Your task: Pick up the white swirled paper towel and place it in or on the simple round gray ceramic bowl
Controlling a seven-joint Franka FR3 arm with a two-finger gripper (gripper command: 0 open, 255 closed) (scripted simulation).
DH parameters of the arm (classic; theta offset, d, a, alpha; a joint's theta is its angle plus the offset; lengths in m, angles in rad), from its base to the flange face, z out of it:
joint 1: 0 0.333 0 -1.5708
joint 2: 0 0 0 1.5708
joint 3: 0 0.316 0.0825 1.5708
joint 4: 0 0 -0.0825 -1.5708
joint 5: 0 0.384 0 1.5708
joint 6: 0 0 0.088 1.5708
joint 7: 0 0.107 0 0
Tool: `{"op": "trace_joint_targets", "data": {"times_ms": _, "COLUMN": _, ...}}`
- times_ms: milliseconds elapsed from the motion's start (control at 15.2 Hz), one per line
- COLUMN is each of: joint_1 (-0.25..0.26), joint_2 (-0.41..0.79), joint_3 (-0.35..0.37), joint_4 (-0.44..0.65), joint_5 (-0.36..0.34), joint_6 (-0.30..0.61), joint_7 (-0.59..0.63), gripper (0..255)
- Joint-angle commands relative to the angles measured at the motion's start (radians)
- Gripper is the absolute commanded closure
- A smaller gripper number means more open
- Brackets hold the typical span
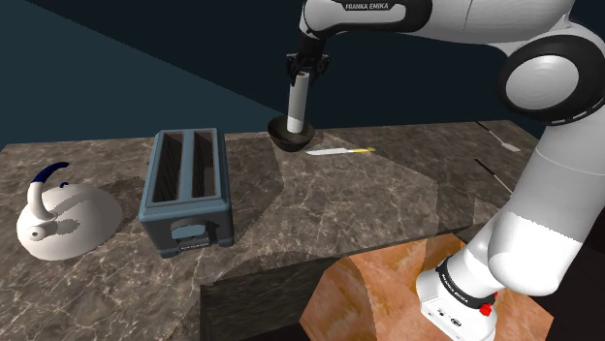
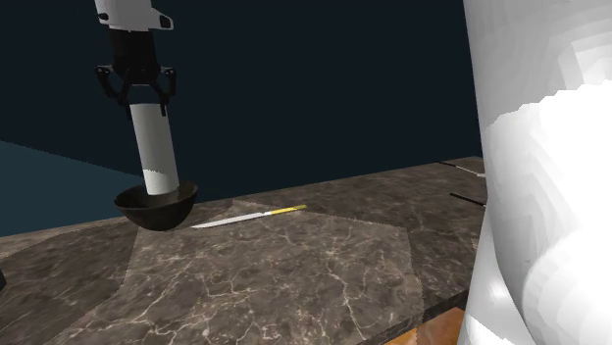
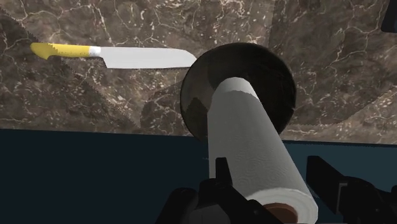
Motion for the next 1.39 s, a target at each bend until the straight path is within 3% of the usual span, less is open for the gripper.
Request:
{"op": "trace_joint_targets", "data": {"times_ms": 0, "joint_1": -0.001, "joint_2": 0.0, "joint_3": 0.0, "joint_4": -0.006, "joint_5": 0.0, "joint_6": 0.007, "joint_7": 0.0, "gripper": 255}}
{"op": "trace_joint_targets", "data": {"times_ms": 330, "joint_1": -0.001, "joint_2": 0.0, "joint_3": 0.0, "joint_4": -0.005, "joint_5": 0.0, "joint_6": 0.007, "joint_7": 0.0, "gripper": 255}}
{"op": "trace_joint_targets", "data": {"times_ms": 396, "joint_1": -0.001, "joint_2": 0.0, "joint_3": 0.0, "joint_4": -0.005, "joint_5": 0.0, "joint_6": 0.006, "joint_7": 0.0, "gripper": 0}}
{"op": "trace_joint_targets", "data": {"times_ms": 726, "joint_1": -0.001, "joint_2": 0.001, "joint_3": 0.0, "joint_4": -0.005, "joint_5": 0.0, "joint_6": 0.006, "joint_7": 0.0, "gripper": 0}}
{"op": "trace_joint_targets", "data": {"times_ms": 990, "joint_1": 0.005, "joint_2": -0.027, "joint_3": 0.002, "joint_4": 0.081, "joint_5": -0.001, "joint_6": -0.107, "joint_7": -0.001, "gripper": 0}}
{"op": "trace_joint_targets", "data": {"times_ms": 1320, "joint_1": 0.005, "joint_2": -0.027, "joint_3": 0.002, "joint_4": 0.081, "joint_5": -0.001, "joint_6": -0.107, "joint_7": -0.001, "gripper": 0}}
